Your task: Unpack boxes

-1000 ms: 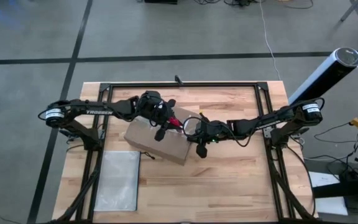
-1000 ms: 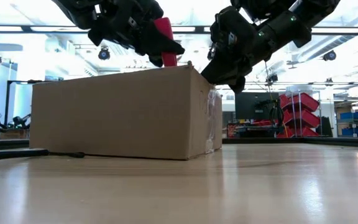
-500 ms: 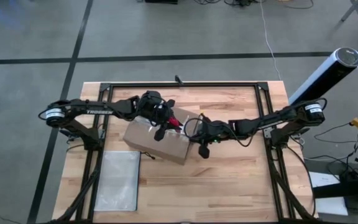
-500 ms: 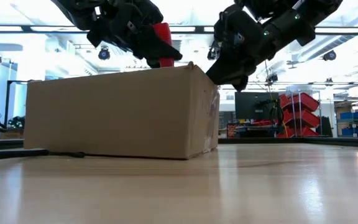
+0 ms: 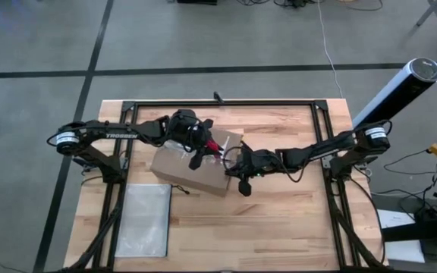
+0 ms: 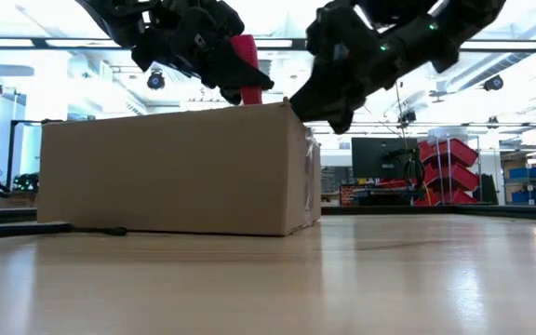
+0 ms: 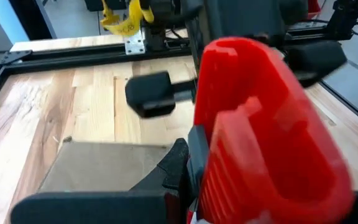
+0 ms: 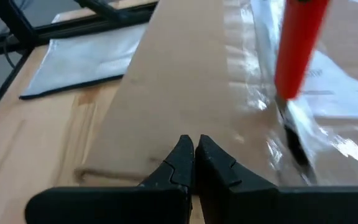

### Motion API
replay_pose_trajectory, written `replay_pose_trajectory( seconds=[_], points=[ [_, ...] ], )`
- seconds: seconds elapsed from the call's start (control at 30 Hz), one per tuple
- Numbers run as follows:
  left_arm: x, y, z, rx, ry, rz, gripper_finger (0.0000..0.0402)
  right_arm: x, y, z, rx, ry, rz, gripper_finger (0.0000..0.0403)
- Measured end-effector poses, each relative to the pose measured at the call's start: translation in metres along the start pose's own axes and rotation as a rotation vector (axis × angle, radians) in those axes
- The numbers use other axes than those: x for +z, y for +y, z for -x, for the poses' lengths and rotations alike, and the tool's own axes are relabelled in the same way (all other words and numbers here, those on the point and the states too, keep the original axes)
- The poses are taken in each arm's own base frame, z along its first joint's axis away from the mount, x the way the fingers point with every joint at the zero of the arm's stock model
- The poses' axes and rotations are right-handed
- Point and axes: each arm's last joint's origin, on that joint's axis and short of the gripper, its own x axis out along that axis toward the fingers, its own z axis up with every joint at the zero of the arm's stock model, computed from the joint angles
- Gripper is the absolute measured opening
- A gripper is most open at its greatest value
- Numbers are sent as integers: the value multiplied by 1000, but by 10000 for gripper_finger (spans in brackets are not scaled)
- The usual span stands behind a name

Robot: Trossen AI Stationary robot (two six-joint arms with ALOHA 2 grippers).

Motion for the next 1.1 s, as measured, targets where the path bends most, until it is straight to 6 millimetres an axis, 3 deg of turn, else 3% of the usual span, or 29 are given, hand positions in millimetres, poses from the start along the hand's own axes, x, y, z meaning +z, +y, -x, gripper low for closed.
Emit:
replay_pose_trajectory(
  seconds=[0.5, 1.1],
  points=[
    [3, 0, 0, -2, -31, -1, 32, 34, 6, -13, 3, -54, 82, 0],
    [5, 1, -13, -5, -100, -4, 32, 8, -7, -13, -57, 108, 14, 0]
  ],
)
